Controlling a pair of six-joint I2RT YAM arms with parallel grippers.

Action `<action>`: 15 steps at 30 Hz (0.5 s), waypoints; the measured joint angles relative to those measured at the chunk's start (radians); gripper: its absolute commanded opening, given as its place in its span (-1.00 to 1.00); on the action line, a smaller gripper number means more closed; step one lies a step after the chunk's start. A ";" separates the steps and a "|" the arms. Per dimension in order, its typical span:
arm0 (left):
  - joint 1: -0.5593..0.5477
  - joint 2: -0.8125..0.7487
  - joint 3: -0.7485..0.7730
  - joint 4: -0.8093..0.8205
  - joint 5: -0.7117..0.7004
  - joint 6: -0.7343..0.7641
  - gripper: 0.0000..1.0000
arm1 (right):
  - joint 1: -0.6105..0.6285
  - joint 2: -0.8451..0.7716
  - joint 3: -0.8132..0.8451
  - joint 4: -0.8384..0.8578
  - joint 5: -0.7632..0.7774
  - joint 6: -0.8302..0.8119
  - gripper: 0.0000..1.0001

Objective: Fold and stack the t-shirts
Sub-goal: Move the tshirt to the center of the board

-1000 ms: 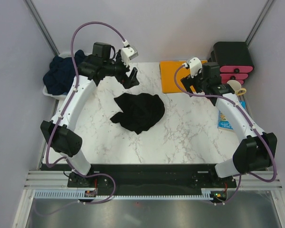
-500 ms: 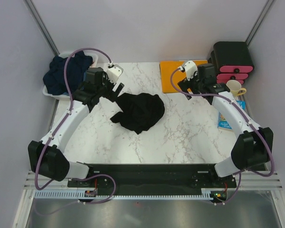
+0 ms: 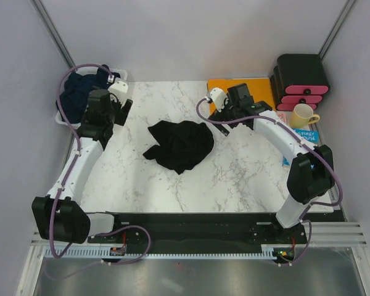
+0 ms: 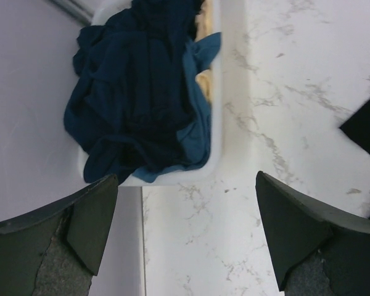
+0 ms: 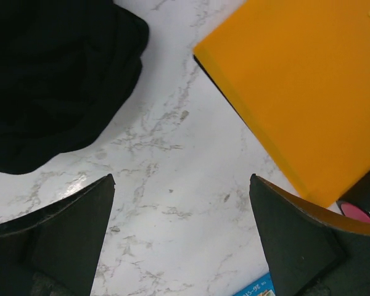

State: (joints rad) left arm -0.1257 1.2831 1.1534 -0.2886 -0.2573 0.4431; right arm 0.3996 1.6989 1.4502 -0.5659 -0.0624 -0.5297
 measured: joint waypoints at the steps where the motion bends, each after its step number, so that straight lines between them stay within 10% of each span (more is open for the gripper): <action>1: 0.016 -0.001 -0.003 0.010 -0.011 0.000 0.99 | 0.014 0.014 0.010 -0.010 -0.008 -0.008 0.96; 15: 0.098 -0.001 -0.032 0.044 -0.125 0.021 0.99 | 0.128 0.202 0.159 -0.153 -0.079 -0.119 0.96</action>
State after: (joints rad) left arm -0.0277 1.2819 1.1217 -0.2447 -0.3820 0.4637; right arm 0.5278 1.9007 1.6096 -0.7185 -0.1410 -0.6491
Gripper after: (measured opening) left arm 0.993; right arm 0.982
